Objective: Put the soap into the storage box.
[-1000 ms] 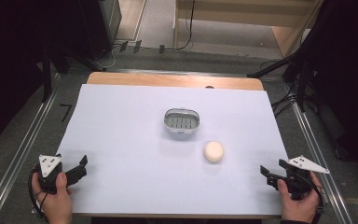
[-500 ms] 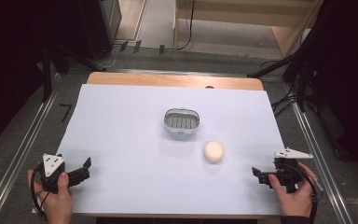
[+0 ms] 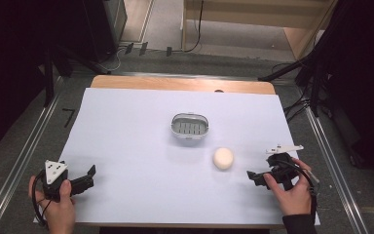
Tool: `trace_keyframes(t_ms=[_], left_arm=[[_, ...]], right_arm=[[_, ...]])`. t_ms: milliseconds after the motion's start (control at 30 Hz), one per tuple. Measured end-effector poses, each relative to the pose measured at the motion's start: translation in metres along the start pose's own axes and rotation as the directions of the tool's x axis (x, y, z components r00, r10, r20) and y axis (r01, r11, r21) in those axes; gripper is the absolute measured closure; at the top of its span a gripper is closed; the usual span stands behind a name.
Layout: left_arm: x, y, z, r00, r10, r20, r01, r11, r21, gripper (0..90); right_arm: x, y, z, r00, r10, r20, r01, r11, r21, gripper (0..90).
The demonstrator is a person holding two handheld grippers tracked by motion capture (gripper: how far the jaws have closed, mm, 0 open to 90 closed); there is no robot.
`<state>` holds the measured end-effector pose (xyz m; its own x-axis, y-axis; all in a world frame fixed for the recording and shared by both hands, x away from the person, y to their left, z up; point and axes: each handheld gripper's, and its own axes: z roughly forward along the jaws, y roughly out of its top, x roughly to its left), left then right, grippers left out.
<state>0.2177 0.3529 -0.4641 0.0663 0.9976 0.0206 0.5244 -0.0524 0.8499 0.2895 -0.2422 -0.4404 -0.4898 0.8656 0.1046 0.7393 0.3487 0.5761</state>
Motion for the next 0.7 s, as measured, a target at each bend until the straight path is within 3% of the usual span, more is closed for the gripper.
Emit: trace_keyframes(t_ms=[700], left_arm=[[0.0, 0.0, 0.0, 1.0, 0.006, 0.005, -0.006, 1.0, 0.002, 0.4]], right_arm=[[0.028, 0.024, 0.016, 0.9961, -0.064, -0.061, 0.066, 0.997, 0.026, 0.0]])
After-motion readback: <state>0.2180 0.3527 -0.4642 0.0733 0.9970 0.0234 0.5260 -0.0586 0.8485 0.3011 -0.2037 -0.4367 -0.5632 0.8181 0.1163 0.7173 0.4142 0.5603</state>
